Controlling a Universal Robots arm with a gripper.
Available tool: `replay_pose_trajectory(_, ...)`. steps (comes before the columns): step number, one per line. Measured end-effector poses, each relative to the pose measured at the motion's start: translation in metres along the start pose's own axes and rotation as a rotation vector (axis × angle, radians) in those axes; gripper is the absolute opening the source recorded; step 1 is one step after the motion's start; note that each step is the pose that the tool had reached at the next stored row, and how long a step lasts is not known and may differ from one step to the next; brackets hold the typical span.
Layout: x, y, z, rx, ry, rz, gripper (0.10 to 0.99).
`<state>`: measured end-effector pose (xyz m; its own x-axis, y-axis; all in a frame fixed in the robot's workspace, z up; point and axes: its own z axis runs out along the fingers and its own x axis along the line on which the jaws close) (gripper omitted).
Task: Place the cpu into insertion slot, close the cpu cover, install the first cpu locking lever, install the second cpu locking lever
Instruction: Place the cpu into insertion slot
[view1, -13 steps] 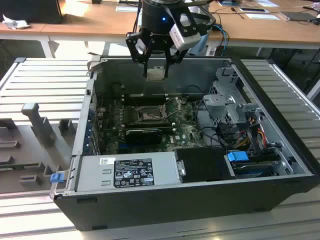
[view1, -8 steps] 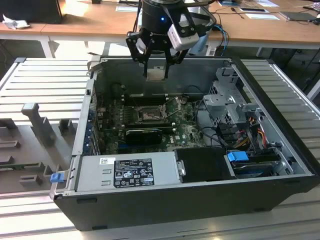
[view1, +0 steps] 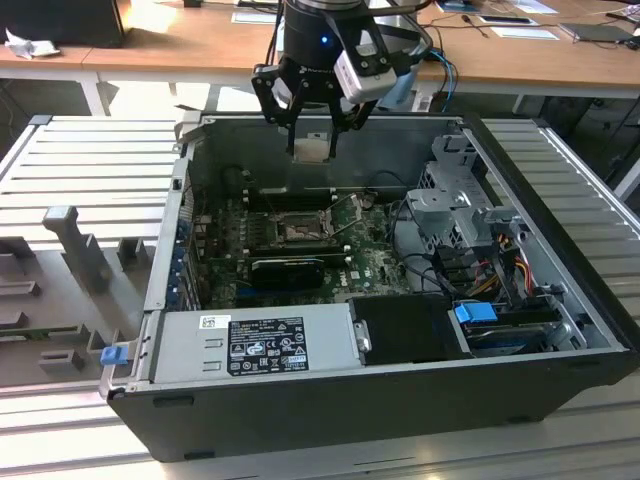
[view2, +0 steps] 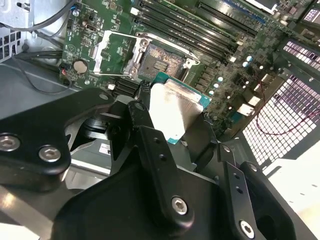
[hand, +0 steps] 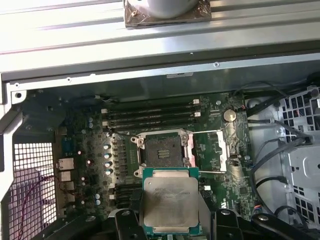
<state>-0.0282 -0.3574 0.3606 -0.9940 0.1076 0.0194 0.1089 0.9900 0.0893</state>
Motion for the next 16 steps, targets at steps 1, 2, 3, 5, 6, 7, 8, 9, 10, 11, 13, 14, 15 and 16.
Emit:
replay_pose_trajectory(1,0.0,0.0,0.0001,0.0,-0.0004,0.005,0.525)
replay_pose_trajectory(2,0.0,0.0,0.0001,0.0,-0.0007,0.008,0.525)
replay_pose_trajectory(3,0.0,0.0,0.0001,0.0,-0.0011,0.012,0.525)
replay_pose_trajectory(5,0.0,0.0,0.0001,0.0,-0.0015,0.016,0.525)
replay_pose_trajectory(6,0.0,0.0,0.0002,-0.001,-0.0017,0.018,0.525)
replay_pose_trajectory(7,0.0,0.0,0.0001,-0.001,-0.0019,0.02,0.525)
replay_pose_trajectory(8,0.0,0.0,0.0001,-0.001,-0.0021,0.023,0.525)
replay_pose_trajectory(9,0.0,0.0,0.0001,-0.001,-0.0024,0.026,0.525)
replay_pose_trajectory(10,0.0,0.0,0.0001,-0.001,-0.0026,0.028,0.525)
replay_pose_trajectory(11,0.0,0.0,0.0001,-0.001,-0.0028,0.03,0.525)
replay_pose_trajectory(13,0.0,0.0,0.0001,-0.001,-0.0031,0.034,0.525)
replay_pose_trajectory(14,0.0,0.0,0.0001,-0.001,-0.0032,0.036,0.525)
replay_pose_trajectory(15,0.0,0.0,0.0001,-0.001,-0.0035,0.038,0.525)
replay_pose_trajectory(16,0.0,0.0,0.0001,-0.001,-0.0036,0.04,0.525)
